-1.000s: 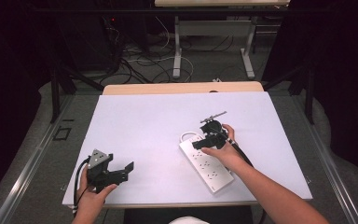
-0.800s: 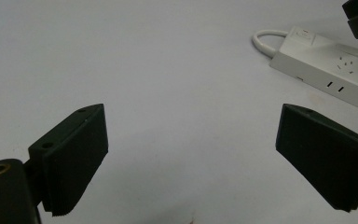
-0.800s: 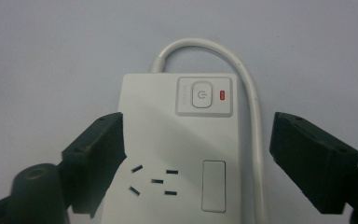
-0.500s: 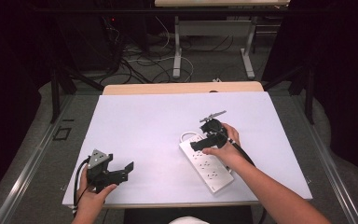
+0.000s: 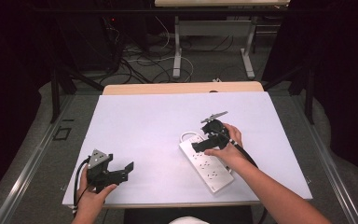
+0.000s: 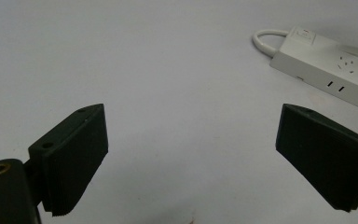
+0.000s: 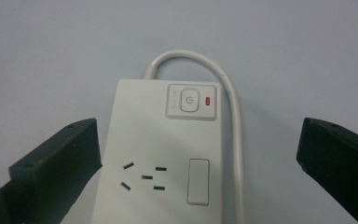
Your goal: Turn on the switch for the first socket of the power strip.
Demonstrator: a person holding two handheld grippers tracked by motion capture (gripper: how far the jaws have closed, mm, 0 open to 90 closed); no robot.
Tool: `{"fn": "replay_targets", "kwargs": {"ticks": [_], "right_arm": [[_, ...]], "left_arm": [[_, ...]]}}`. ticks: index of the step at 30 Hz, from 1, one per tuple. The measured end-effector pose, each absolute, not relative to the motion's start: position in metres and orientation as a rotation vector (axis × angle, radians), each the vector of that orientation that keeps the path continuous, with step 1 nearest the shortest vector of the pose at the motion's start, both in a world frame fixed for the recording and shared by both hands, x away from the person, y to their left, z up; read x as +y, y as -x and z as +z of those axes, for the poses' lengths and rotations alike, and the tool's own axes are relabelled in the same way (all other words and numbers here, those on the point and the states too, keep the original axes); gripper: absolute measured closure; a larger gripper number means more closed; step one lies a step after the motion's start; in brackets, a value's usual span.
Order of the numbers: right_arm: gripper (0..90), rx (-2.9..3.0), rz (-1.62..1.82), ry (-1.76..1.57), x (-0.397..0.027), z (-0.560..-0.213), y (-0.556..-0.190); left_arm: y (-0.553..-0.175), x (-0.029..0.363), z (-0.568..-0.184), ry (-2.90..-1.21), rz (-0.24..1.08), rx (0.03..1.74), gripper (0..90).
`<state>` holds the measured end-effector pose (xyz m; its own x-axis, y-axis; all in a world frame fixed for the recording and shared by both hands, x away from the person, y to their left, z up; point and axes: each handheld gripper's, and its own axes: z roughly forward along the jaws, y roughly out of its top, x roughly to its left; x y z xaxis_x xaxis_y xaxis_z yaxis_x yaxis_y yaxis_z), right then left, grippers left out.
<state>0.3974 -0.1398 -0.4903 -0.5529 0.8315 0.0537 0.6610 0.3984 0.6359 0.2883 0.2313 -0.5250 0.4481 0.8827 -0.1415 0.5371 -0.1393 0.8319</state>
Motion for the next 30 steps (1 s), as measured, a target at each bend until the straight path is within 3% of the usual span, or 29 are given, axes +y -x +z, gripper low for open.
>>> {"fn": "replay_targets", "kwargs": {"ticks": [30], "right_arm": [[0.0,2.288,1.005,-1.286,-0.188,-0.475,-0.358]], "left_arm": [[-0.29,0.231,-0.526,-1.808,0.51,1.208,0.3]]}}
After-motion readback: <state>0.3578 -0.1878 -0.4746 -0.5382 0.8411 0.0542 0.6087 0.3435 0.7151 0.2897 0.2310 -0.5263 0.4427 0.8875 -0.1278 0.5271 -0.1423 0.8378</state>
